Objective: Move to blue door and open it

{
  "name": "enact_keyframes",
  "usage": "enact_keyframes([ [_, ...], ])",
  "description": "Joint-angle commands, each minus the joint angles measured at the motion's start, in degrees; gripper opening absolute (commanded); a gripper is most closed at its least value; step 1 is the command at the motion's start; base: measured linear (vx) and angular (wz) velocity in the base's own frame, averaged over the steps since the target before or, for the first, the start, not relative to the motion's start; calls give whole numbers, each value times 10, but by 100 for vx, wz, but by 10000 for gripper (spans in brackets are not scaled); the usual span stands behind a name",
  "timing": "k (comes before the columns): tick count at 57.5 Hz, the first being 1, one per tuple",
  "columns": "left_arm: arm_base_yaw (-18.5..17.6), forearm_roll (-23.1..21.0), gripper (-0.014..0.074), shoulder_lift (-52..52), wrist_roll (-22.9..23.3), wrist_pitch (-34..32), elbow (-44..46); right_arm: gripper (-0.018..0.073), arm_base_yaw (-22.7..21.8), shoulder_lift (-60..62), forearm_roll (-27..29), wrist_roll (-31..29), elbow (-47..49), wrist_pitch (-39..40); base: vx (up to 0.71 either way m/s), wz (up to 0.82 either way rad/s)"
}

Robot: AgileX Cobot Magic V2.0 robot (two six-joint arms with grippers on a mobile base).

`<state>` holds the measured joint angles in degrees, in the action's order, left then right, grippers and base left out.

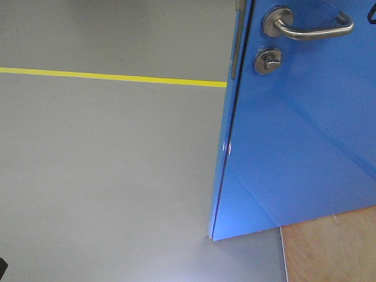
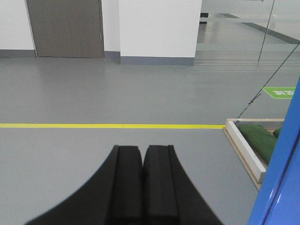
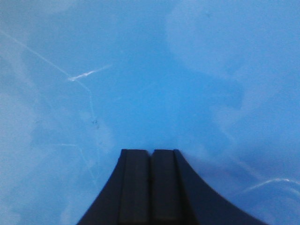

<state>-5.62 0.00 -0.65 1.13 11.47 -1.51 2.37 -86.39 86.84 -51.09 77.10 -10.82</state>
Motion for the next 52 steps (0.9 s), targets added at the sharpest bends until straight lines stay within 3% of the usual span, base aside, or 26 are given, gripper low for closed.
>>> enact_keyframes([
  [1,-1,-3,73,-8,4,-50,14,-1,0,16,6,-6,19,12,13,3],
  [52,-1,-3,73,-8,4,-50,14,-1,0,16,6,-6,19,12,12,0],
])
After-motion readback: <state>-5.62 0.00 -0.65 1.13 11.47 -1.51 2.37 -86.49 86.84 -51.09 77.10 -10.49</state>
